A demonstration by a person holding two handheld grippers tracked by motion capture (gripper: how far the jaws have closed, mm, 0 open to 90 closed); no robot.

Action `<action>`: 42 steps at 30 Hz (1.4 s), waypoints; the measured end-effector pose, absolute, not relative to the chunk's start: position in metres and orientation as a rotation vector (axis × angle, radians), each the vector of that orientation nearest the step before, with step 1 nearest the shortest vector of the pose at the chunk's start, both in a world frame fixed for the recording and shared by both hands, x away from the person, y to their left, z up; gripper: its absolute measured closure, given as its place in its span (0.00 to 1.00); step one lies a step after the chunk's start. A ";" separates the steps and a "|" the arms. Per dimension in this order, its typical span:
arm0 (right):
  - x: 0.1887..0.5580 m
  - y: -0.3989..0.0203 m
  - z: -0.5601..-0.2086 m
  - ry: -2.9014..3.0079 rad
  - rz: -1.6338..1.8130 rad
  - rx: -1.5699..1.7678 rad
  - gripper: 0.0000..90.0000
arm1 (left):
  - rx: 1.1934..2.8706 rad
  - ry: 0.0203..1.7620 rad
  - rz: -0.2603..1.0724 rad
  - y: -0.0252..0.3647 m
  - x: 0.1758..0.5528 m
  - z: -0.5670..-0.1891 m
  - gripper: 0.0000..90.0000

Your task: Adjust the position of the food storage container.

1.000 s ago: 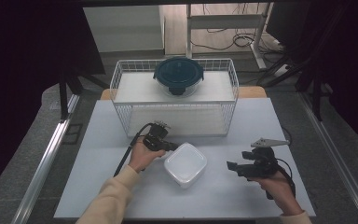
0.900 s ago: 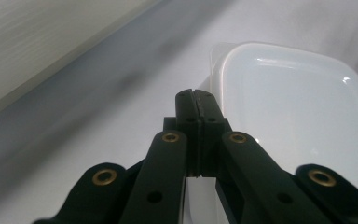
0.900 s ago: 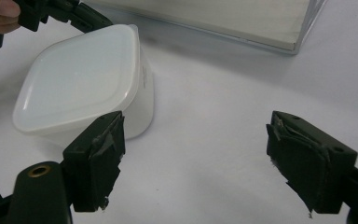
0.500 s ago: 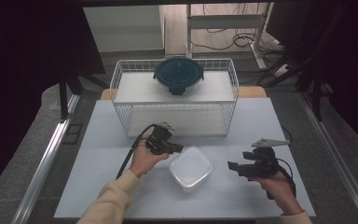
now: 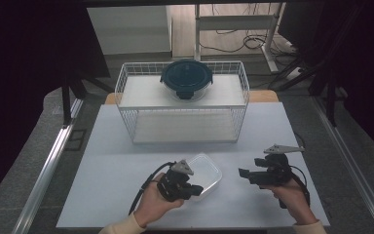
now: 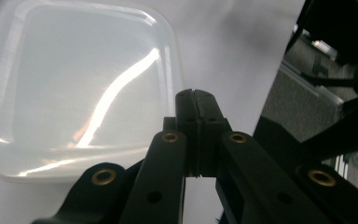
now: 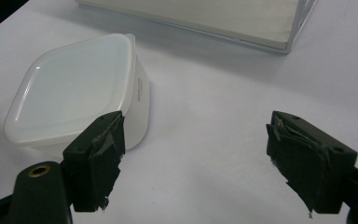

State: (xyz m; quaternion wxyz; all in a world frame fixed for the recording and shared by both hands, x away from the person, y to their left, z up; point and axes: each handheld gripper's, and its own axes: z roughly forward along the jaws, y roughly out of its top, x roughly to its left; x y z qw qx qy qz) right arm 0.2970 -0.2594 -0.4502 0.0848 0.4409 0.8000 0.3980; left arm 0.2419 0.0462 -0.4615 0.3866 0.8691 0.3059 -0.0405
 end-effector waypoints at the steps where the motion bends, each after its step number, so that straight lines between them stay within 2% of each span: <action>1: 0.297 -0.260 -0.450 2.386 1.186 1.315 0.21 | 2.216 0.774 -0.104 0.044 0.239 -0.463 1.00; 14: 0.298 -0.261 -0.453 2.395 1.174 1.316 0.21 | 2.318 0.768 -0.076 0.025 0.228 -0.496 1.00; 18: 0.299 -0.261 -0.454 2.394 1.173 1.314 0.21 | 2.319 0.786 -0.036 0.029 0.232 -0.496 1.00; 21: 0.299 -0.261 -0.454 2.398 1.170 1.313 0.21 | 2.313 0.795 -0.068 0.033 0.237 -0.498 1.00; 27: 0.299 -0.262 -0.454 2.398 1.171 1.315 0.21 | 2.309 0.810 -0.049 0.036 0.239 -0.498 1.00; 42: 0.298 -0.259 -0.454 2.404 1.170 1.309 0.21 | 2.248 0.927 -0.021 0.074 0.263 -0.495 1.00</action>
